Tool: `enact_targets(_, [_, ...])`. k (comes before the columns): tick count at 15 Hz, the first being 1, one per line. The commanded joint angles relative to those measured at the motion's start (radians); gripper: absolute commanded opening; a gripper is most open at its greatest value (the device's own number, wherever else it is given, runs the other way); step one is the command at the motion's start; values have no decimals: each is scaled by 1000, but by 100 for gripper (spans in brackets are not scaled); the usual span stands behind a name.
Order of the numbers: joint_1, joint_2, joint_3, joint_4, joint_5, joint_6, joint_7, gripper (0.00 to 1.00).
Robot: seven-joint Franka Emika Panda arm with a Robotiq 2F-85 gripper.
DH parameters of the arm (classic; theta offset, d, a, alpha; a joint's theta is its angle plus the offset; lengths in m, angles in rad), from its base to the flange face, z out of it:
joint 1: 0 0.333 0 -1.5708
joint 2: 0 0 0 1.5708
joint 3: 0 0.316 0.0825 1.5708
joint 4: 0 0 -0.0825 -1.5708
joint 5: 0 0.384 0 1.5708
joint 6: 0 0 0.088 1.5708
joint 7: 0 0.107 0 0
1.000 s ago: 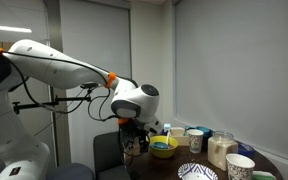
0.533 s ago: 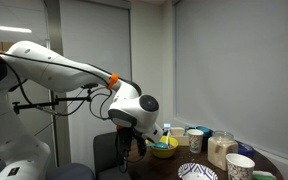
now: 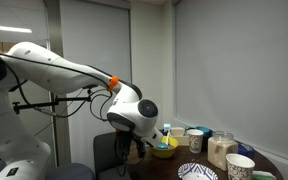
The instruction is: Use the blue scoop to scoop up the contents in the bowl into the cup
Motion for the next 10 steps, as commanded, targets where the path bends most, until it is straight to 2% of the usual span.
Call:
enact_targets(1, [-1,35,1,-6,112,5,-74,100])
enact_targets(9, [-18,109,13,5,275,0,-210,100])
enact_targets(10, [-20,122,14,8,298,-1,-226,94])
